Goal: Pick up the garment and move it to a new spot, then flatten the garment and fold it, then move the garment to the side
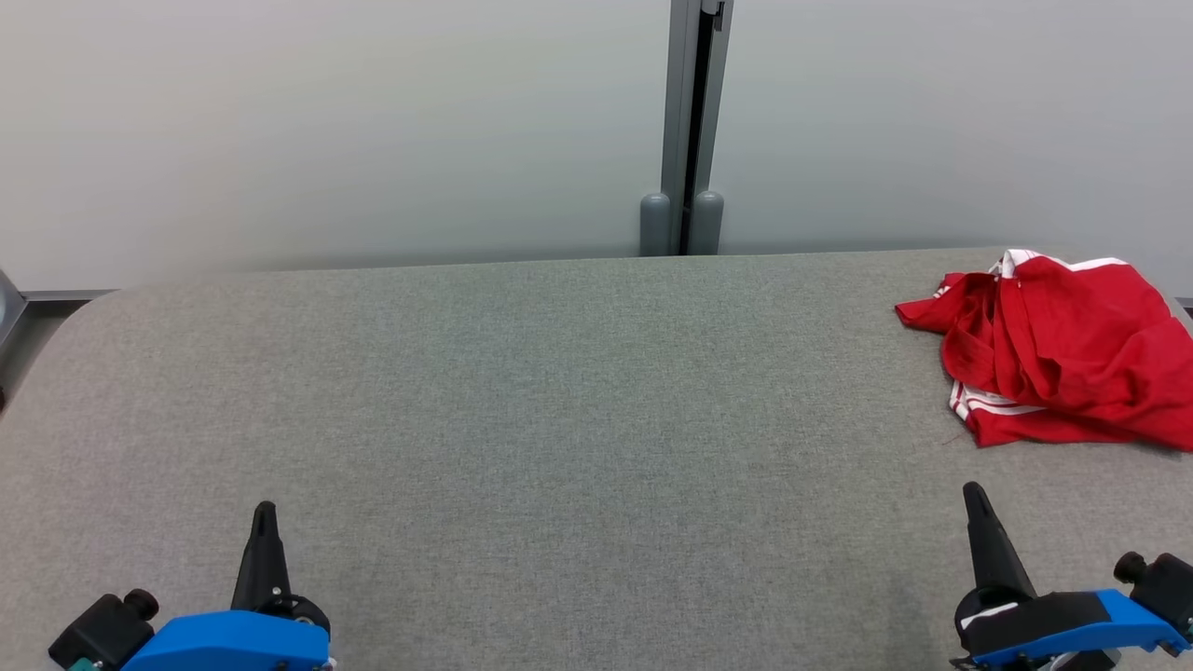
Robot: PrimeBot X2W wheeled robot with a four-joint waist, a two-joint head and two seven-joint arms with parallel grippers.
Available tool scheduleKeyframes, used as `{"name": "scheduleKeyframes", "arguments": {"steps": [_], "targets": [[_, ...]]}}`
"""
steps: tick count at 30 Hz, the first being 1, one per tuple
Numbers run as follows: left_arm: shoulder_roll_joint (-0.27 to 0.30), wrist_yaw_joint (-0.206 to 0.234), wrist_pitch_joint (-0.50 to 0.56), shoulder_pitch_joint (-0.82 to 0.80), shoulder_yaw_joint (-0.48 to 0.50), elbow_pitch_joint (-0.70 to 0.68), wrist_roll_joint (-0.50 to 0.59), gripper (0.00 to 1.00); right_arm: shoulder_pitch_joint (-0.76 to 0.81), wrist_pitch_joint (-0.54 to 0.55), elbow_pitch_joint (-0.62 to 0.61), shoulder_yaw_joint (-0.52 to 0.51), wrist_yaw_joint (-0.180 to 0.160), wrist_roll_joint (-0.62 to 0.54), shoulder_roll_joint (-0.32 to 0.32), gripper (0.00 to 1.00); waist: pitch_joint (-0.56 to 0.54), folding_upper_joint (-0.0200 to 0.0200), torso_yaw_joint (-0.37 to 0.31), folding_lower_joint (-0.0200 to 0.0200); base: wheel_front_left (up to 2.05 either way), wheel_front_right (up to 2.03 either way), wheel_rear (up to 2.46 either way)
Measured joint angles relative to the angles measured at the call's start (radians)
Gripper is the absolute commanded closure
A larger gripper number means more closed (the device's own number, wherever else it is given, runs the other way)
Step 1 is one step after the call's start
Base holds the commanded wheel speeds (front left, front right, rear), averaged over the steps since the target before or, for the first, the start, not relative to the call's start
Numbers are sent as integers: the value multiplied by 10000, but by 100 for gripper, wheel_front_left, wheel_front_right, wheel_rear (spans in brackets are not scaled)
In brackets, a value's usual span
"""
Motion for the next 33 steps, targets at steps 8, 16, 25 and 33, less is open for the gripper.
{"name": "scheduleKeyframes", "arguments": {"steps": [8, 16, 25, 33], "targets": [[2, -19, 234, -127, 73, -27, -1020, 100, -106, 234, -25, -82, 0, 1001, 0, 100, 21, 0, -19, 0, 0, 0, 0], [4, -77, 504, -279, 153, -59, -2050, 100, -219, 497, -56, -178, 0, 2004, 0, 100, 44, 0, -40, 0, 0, 0, 0], [10, -82, 746, -426, 209, -82, -3020, 100, -317, 754, -79, -249, 0, 2964, 0, 100, 68, 0, -61, 0, 0, 0, 0], [13, -92, 941, -517, 255, -107, -3804, 100, -419, 932, -111, -316, 0, 3735, 0, 100, 89, 0, -79, 0, 0, 0, 0]]}}
